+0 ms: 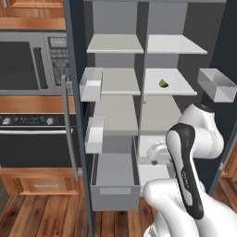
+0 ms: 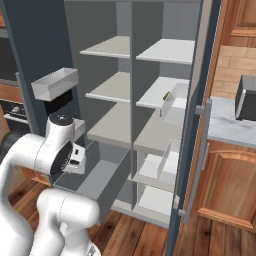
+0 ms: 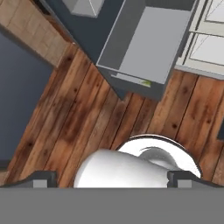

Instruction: Take the mango and lemon wedge from the fridge shelf and place them in the freezer drawer to begin freezing them.

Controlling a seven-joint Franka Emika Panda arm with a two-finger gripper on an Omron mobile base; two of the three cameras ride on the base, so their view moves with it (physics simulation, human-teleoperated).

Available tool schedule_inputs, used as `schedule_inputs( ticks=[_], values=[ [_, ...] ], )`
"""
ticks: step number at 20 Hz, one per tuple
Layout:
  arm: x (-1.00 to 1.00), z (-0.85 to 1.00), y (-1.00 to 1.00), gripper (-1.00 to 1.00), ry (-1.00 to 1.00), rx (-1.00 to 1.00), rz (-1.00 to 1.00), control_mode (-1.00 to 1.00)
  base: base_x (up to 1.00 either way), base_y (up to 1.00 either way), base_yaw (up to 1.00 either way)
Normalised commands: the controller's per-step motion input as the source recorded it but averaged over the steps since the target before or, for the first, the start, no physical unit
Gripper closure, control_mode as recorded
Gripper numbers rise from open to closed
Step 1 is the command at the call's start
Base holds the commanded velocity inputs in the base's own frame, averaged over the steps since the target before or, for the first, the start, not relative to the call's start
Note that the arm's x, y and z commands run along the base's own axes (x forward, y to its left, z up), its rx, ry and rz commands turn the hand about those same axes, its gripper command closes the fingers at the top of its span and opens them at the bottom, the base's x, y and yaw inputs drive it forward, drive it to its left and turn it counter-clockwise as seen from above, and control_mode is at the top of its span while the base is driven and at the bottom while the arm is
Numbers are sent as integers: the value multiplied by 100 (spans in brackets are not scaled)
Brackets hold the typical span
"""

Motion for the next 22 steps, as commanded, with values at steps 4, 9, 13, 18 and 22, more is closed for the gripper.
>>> schedule_inputs(
  ticks=[4, 9, 13, 18, 22],
  values=[
    [-18, -23, 1, -100, 0, -1, -15, -100, 0, 0, 0],
    [4, -22, -4, -100, 1, -1, 0, -100, 0, 0, 0],
    [-1, -6, -29, -100, 0, 0, 0, 100, 0, -29, 0],
    [0, 0, 0, -100, 0, 0, 0, 100, 18, -36, -2],
    [0, 0, 0, -100, 0, 0, 0, 100, 40, -14, 0]
  ],
)
